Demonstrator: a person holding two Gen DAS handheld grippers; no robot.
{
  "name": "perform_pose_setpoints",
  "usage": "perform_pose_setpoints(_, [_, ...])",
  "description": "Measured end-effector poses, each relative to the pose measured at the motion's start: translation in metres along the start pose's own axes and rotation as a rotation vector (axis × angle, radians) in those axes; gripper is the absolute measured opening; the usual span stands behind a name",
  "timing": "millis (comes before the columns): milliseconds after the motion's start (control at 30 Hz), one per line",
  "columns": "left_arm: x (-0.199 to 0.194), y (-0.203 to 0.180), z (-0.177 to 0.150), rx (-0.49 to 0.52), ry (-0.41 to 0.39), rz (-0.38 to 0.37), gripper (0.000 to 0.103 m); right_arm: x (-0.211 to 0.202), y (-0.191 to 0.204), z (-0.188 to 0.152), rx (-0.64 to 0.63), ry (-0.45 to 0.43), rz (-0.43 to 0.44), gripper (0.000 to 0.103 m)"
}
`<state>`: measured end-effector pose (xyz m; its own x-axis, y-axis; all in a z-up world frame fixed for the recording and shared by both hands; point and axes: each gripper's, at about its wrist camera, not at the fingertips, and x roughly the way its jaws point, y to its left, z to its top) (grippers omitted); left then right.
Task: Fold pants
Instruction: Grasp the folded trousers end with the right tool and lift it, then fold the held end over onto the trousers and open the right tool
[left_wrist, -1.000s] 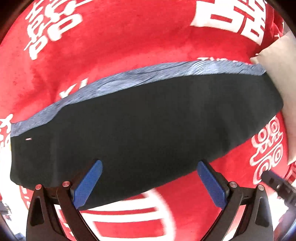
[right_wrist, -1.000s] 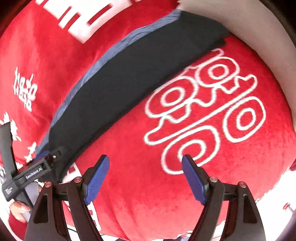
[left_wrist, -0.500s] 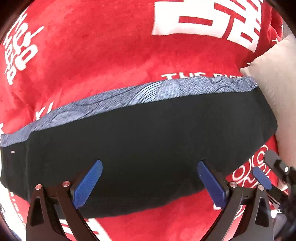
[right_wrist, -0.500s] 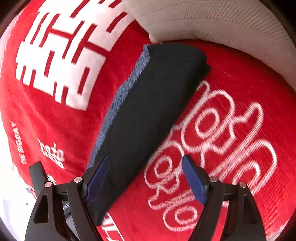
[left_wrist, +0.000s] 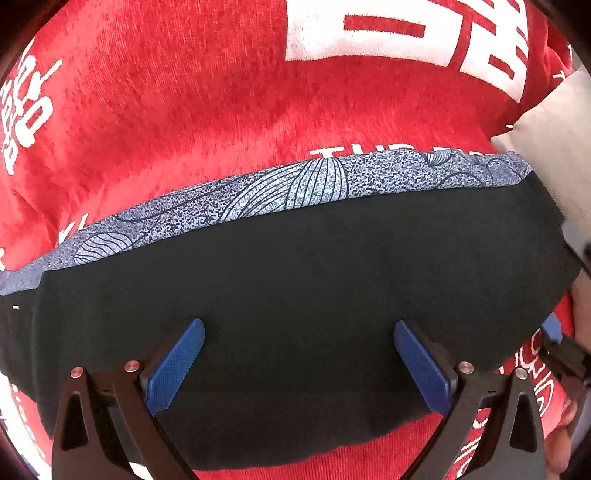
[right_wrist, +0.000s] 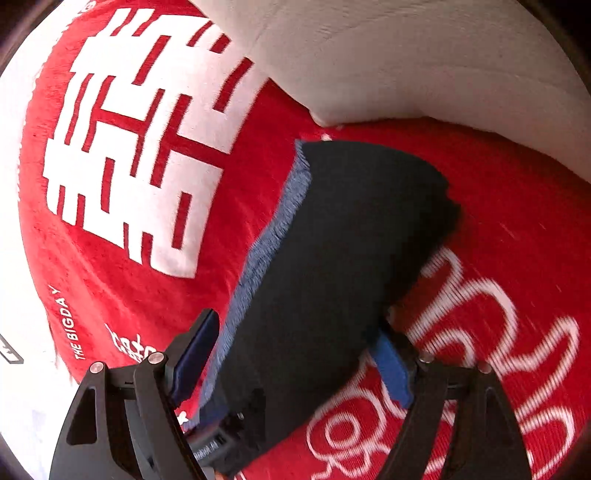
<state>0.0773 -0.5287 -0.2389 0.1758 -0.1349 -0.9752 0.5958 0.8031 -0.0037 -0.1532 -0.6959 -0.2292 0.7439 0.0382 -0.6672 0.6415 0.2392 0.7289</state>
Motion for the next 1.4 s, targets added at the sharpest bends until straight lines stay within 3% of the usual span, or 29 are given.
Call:
perform_pose_setpoints(100, [-0.004, -0.002, -0.001, 0.002, -0.011, 0.034, 0.103, 0.007, 0.002, 0.005, 0.01, -0.001, -0.001, 0.081])
perform_pose_setpoints(133, [-0.008, 0.001, 0.0, 0.004, -0.028, 0.047, 0.103, 0.01, 0.003, 0.008, 0.022, 0.016, -0.025, 0.071])
perform_pose_setpoints(167, [-0.014, 0.001, 0.0, 0.006, -0.05, 0.062, 0.102, 0.013, 0.003, 0.01, 0.032, 0.035, -0.056, 0.049])
perform_pose_setpoints(233, [-0.02, 0.005, -0.002, 0.005, -0.078, 0.092, 0.088, 0.014, -0.003, 0.015, 0.075, 0.055, -0.138, 0.017])
perform_pose_setpoints(300, [-0.016, 0.009, -0.004, -0.01, -0.047, 0.083, 0.085, 0.012, -0.004, 0.016, 0.082, 0.065, -0.139, 0.016])
perform_pose_setpoints(367, [-0.002, 0.01, -0.009, -0.03, -0.012, 0.044, 0.084, 0.008, 0.017, 0.014, -0.022, 0.055, -0.189, 0.014])
perform_pose_setpoints(500, [-0.005, 0.002, -0.025, 0.026, -0.137, 0.073, 0.084, 0.004, 0.071, 0.005, -0.253, 0.029, -0.234, 0.013])
perform_pose_setpoints(800, [-0.011, 0.012, -0.034, 0.012, -0.161, 0.03, 0.084, 0.013, 0.172, -0.043, -0.677, 0.061, -0.268, 0.013])
perform_pose_setpoints(900, [-0.011, 0.022, -0.026, 0.027, -0.126, -0.038, 0.084, 0.023, 0.192, -0.065, -0.783, 0.08, -0.281, 0.013])
perform_pose_setpoints(1033, [-0.029, 0.077, -0.025, -0.047, -0.067, -0.118, 0.083, 0.032, 0.215, -0.097, -0.88, 0.101, -0.289, 0.013])
perform_pose_setpoints(1133, [-0.044, 0.132, -0.031, -0.083, -0.072, -0.071, 0.083, 0.048, 0.228, -0.126, -0.942, 0.123, -0.31, 0.013])
perform_pose_setpoints(1267, [-0.045, 0.205, -0.041, -0.154, -0.015, -0.019, 0.083, 0.079, 0.239, -0.167, -1.001, 0.176, -0.359, 0.013])
perform_pose_setpoints(1400, [-0.041, 0.254, -0.054, -0.197, 0.006, 0.056, 0.083, 0.114, 0.24, -0.218, -1.109, 0.237, -0.44, 0.014])
